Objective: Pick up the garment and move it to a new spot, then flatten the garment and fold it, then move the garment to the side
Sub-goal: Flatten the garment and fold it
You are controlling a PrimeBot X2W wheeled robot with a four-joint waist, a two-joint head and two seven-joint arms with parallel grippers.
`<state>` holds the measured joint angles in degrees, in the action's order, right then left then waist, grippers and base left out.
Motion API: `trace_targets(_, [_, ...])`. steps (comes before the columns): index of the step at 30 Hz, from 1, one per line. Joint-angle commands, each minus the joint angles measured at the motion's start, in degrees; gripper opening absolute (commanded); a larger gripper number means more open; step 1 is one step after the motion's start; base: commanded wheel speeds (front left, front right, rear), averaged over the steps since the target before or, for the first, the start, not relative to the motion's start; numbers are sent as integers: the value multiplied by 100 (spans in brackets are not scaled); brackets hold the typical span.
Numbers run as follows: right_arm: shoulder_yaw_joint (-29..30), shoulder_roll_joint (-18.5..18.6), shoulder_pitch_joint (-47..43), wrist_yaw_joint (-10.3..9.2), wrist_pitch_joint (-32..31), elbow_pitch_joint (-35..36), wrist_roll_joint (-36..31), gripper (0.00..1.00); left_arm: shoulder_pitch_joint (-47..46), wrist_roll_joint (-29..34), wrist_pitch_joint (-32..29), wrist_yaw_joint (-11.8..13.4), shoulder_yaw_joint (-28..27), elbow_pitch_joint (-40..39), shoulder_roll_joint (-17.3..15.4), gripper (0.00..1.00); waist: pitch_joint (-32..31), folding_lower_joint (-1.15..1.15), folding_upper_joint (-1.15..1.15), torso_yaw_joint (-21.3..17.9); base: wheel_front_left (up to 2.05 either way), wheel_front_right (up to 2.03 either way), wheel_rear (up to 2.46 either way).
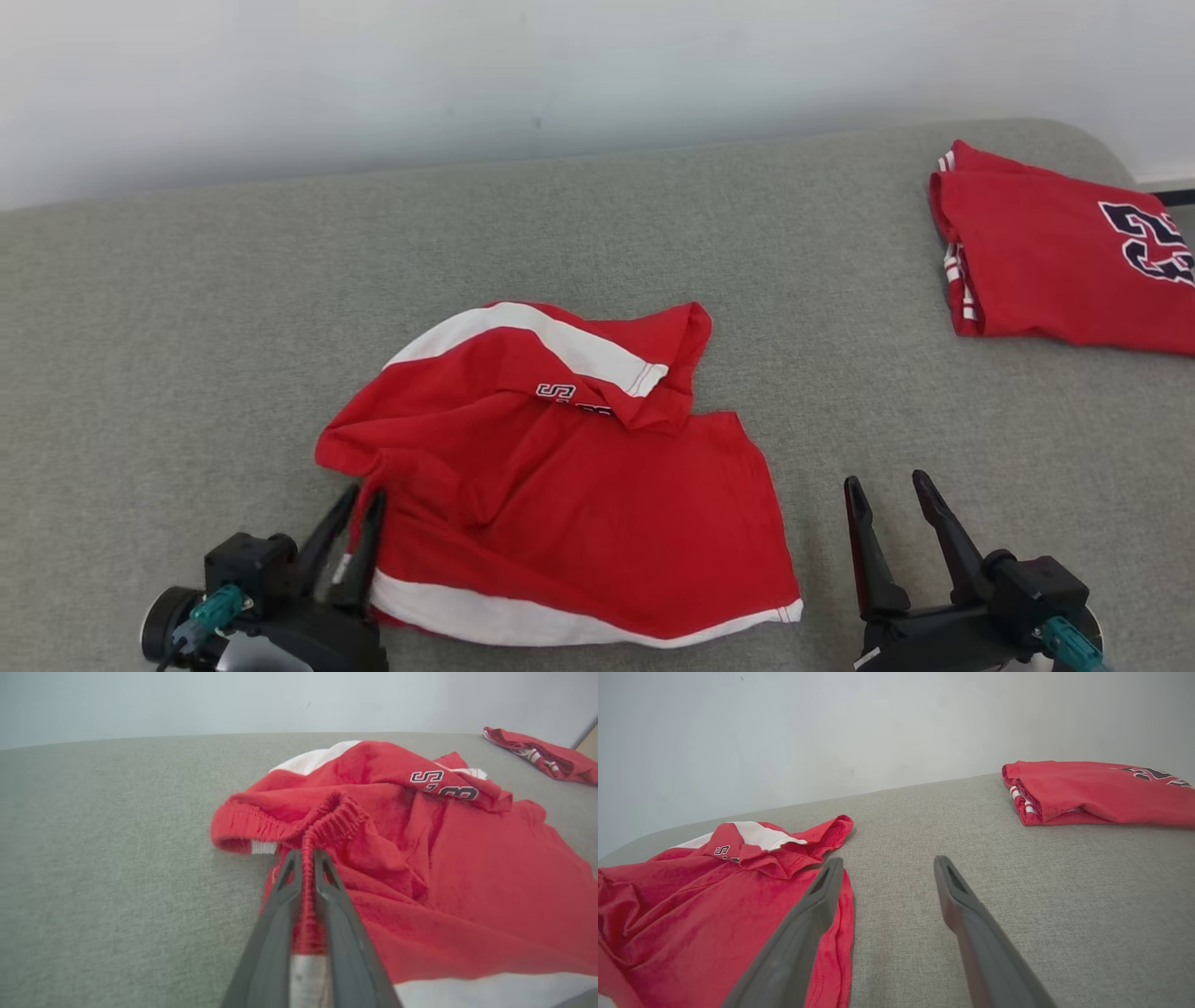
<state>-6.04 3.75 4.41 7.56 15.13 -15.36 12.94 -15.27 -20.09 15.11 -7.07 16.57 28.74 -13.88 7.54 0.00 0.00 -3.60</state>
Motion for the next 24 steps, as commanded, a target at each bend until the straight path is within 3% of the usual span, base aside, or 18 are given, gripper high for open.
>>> trace_targets(1, [10, -8, -50, -18, 0, 37, -46, 100, 92, 89, -1, -3, -88, -125, 42, 100, -107, 0, 0, 116, 0, 0, 0])
trace_targets(11, [-13, 63, -175, -18, 0, 155, -52, 100, 795, 352, 1, 48, -967, -1216, 274, 100, -456, 0, 0, 487, 0, 0, 0])
trace_targets(18, [-29, 111, -281, -18, -1, 253, -14, 100, 1434, 637, 1, 101, -1704, -2055, 515, 100, -627, 0, 0, 537, 0, 0, 0])
trace_targets(24, [-1, 165, -503, -18, -1, 393, -4, 100, 1964, 933, 0, 43, -2018, -2504, 690, 100, -729, 0, 0, 532, 0, 0, 0])
